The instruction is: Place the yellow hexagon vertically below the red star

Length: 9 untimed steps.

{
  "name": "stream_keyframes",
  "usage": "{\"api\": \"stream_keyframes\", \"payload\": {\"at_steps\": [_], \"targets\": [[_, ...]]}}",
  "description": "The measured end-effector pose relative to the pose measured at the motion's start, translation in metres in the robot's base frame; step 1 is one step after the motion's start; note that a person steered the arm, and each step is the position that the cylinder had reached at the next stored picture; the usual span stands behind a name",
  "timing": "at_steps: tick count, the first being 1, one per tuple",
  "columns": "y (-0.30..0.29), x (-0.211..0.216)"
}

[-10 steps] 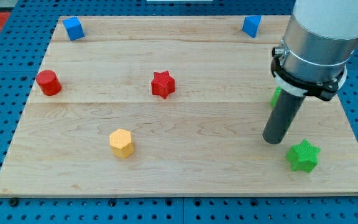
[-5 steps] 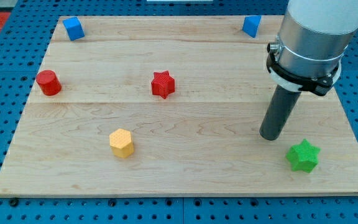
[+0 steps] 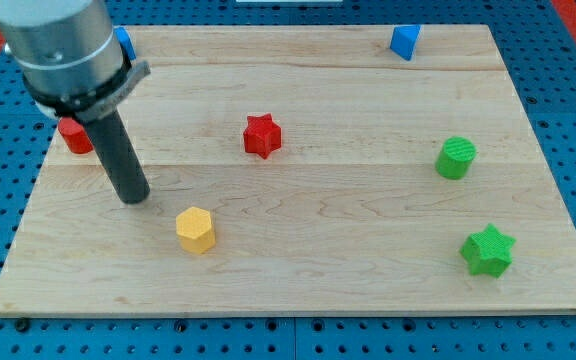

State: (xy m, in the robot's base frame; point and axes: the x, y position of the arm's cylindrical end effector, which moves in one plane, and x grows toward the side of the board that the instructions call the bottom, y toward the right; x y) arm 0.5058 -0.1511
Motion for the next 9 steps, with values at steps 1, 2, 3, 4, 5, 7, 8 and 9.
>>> {"api": "stream_keyframes", "payload": {"at_steps": [1,2,3,4,5,7,8,9], "targets": [[0.075,0.013],[0.006,0.029],[0.030,0.078],[0.088,0.064],[0.039,0.071],[-0.010,0.030],[-0.009,0.031],[-0.009,0.031]]}}
